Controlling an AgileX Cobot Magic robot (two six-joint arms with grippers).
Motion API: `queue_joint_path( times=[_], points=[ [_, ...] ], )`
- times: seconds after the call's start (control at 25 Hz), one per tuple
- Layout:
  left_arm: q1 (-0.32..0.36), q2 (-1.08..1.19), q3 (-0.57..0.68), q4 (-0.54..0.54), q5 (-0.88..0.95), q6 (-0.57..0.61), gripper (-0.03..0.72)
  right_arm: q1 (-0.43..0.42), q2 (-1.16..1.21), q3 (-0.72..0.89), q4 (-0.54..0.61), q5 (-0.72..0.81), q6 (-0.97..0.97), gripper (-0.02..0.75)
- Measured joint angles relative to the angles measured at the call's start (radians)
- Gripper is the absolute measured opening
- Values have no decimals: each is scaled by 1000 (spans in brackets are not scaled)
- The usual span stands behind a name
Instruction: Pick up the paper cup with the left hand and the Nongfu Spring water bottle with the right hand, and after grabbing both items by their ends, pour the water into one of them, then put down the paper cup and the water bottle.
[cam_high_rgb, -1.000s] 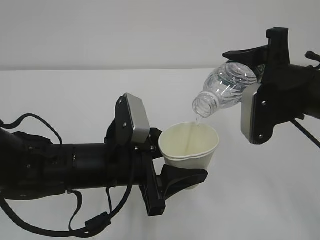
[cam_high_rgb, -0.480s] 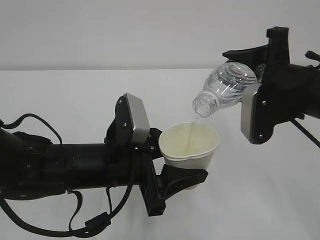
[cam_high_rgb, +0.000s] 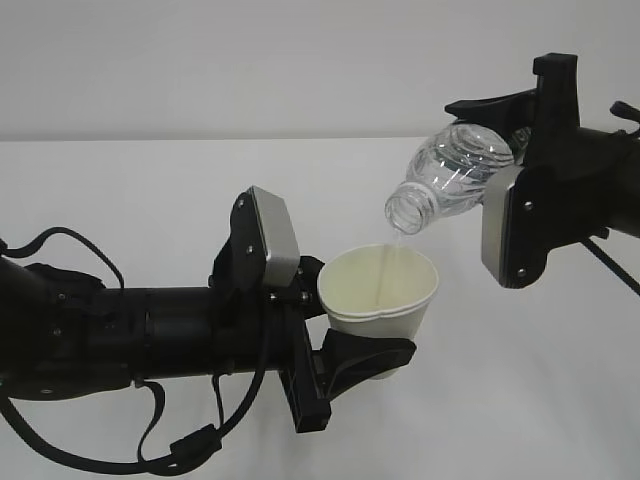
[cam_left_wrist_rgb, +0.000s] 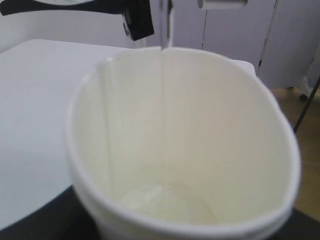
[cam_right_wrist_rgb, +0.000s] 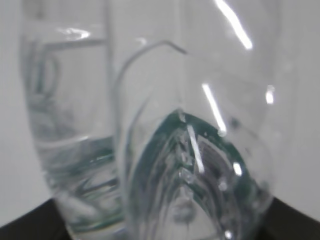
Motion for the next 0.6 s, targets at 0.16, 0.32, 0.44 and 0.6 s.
queue_joint_path(
  times=[0.16, 0.32, 0.44, 0.6],
  points=[
    [0, 0, 0, 0, 0, 0, 447, 0, 0, 0, 0, 0, 0, 446],
    [0, 0, 0, 1, 0, 0, 447, 0, 0, 0, 0, 0, -2, 446],
    [0, 0, 0, 1, 0, 0, 447, 0, 0, 0, 0, -2, -2, 446],
    [0, 0, 0, 1, -2, 0, 447, 0, 0, 0, 0, -10, -3, 446]
  ],
)
